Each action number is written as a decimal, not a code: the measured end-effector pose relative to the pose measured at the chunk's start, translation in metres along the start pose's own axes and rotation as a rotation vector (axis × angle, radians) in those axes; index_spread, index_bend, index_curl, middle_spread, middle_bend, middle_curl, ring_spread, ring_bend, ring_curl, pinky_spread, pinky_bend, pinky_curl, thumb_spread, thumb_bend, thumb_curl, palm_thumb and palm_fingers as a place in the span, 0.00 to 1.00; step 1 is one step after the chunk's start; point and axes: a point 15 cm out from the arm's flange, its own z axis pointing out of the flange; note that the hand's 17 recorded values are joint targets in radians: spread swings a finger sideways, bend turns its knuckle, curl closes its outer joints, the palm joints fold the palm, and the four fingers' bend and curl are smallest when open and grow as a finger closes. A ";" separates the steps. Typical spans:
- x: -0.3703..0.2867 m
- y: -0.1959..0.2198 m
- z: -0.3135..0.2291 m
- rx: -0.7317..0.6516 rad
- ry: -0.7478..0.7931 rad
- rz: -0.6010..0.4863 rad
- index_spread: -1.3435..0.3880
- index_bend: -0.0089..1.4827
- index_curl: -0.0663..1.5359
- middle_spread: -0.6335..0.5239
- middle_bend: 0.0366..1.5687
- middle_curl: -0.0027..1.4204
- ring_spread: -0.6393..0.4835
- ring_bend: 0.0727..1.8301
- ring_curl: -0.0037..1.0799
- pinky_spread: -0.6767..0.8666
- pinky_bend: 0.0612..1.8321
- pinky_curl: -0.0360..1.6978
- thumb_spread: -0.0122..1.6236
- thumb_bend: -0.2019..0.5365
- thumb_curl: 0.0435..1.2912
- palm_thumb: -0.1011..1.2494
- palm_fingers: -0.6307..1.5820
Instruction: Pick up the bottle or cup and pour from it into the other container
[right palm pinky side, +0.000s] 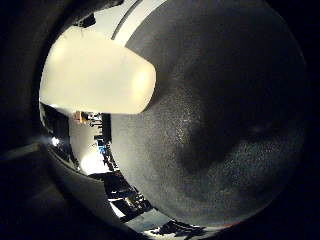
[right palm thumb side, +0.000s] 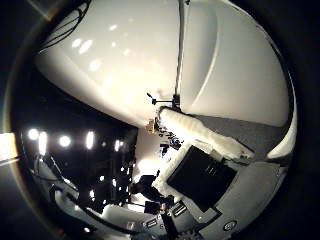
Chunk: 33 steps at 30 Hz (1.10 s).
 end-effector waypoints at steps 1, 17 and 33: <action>0.000 0.000 0.000 -0.001 -0.001 0.000 0.60 0.17 0.31 0.41 0.47 0.40 0.39 0.57 0.40 0.18 0.51 0.13 0.65 0.26 0.30 0.63 0.69; -0.033 -0.002 -0.009 -0.002 -0.009 -0.047 0.50 0.21 0.55 0.32 0.53 0.58 0.34 0.63 0.54 0.16 0.67 0.28 0.43 0.23 0.47 0.71 0.69; -0.169 0.010 -0.014 -0.068 0.111 -0.262 0.46 0.17 0.70 0.30 0.53 0.65 0.33 0.64 0.60 0.16 0.67 0.35 0.42 0.23 0.51 0.71 0.68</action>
